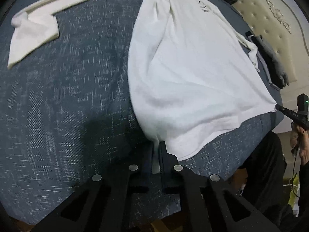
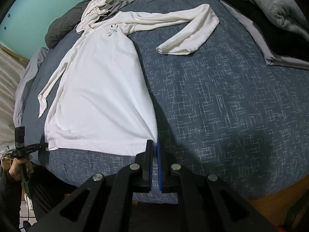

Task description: Fold clothes

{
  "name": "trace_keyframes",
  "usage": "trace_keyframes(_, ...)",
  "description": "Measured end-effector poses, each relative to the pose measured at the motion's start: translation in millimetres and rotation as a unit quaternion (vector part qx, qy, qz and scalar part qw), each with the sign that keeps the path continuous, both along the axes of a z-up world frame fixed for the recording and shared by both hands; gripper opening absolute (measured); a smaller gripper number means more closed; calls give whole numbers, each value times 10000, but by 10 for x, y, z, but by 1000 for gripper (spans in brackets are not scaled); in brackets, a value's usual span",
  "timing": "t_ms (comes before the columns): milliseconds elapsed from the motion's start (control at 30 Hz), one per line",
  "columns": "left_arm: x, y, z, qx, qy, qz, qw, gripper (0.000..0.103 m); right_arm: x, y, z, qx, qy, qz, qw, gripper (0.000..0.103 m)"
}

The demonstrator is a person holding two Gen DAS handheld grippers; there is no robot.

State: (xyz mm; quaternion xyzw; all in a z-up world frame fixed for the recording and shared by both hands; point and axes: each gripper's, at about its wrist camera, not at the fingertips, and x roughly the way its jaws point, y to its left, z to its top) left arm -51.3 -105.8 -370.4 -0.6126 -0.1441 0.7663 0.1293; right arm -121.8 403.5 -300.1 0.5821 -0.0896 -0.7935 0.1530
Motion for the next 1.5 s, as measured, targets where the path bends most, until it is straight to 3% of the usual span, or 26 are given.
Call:
trace_keyframes(267,204,-212,533,-198,497,-43,9986,5,65,-9,144,5,153,62,9999,4)
trace_keyframes(433,367,-389,658,-321,615,-14,9976,4,167,-99,167,81,184,251,9995,4)
trace_keyframes(667,545,-354,585,-444,565,-40,9974,4,348,-326,77,481,121,666,9965,3)
trace_keyframes(900,615,-288,370,-489,417,10,9979,2,438,-339,-122,762,-67,711,9945,3)
trace_keyframes(1400,668,-247,263,-453,385,17,9982,2,526,-310,-216,888,-3,676,9938,3)
trace_keyframes(1500,648,-236,235,-400,307,46,9987,3,501,-270,-210,615,23,652,9960,4)
